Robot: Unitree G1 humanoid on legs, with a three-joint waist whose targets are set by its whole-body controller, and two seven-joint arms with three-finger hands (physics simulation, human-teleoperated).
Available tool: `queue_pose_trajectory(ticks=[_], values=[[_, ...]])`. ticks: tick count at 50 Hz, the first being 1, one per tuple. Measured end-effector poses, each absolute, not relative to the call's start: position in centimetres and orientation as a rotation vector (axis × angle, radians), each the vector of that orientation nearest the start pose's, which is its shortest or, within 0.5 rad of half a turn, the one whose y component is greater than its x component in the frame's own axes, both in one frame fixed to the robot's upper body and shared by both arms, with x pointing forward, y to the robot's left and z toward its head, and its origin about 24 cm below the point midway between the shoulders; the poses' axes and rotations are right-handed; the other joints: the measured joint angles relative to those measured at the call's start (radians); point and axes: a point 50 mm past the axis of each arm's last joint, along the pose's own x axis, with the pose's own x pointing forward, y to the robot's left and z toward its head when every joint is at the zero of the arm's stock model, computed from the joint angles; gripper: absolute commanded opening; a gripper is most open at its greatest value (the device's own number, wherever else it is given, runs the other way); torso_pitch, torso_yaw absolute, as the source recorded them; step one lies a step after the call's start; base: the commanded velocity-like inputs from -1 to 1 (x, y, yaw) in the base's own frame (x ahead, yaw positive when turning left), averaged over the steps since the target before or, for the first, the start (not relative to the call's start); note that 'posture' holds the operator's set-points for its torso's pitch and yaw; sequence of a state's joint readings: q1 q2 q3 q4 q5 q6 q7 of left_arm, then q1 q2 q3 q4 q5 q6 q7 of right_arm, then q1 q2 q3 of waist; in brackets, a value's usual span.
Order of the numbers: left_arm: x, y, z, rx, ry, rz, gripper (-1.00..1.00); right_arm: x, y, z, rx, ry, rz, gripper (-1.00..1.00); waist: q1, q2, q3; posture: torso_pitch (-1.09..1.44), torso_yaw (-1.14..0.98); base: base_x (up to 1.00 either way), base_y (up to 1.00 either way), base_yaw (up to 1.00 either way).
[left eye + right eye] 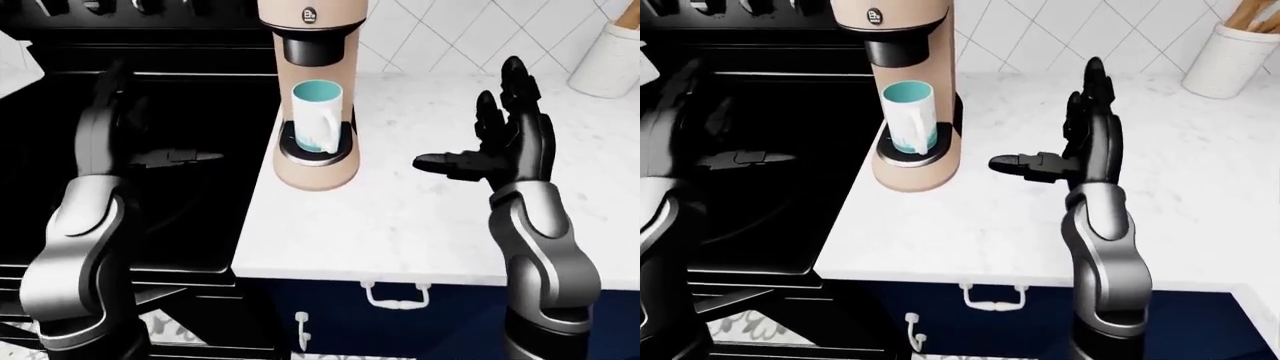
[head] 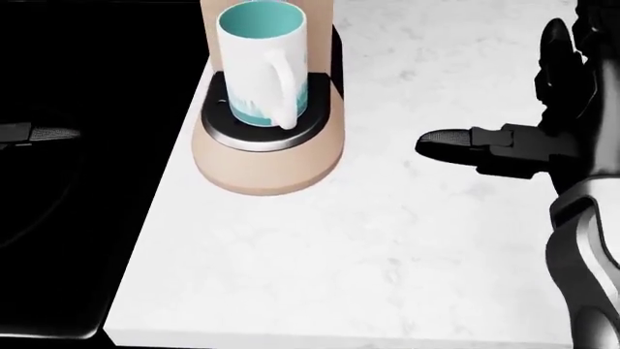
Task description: Pick the mug from under the coffee machine dispenser and place it on the counter.
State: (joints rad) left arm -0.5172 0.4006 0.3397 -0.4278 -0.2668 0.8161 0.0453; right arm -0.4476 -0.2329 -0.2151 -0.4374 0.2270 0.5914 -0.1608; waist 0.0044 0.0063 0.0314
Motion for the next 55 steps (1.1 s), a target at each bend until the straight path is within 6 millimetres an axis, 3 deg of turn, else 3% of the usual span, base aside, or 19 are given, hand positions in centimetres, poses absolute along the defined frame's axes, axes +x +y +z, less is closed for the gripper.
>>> queue_pose_trajectory(ticks=[21, 41, 55], values=[[30.9, 22.3, 24.4, 0.074, -0.169, 0.085, 1.00, 26.9, -21.9, 25.0, -0.089, -0.346, -0.155, 1.00, 0.003, -0.009, 0.004, 0.00, 0.00, 0.00, 0.00, 0.00], [32.3, 21.6, 24.8, 0.068, -0.141, 0.043, 1.00, 25.9, -22.4, 27.2, -0.107, -0.370, -0.154, 1.00, 0.004, -0.017, 0.008, 0.00, 0.00, 0.00, 0.00, 0.00], [32.9, 20.4, 22.9, 0.063, -0.091, -0.013, 1.00, 26.0, -22.3, 27.1, -0.103, -0.365, -0.151, 1.00, 0.005, -0.018, 0.006, 0.00, 0.00, 0.00, 0.00, 0.00]])
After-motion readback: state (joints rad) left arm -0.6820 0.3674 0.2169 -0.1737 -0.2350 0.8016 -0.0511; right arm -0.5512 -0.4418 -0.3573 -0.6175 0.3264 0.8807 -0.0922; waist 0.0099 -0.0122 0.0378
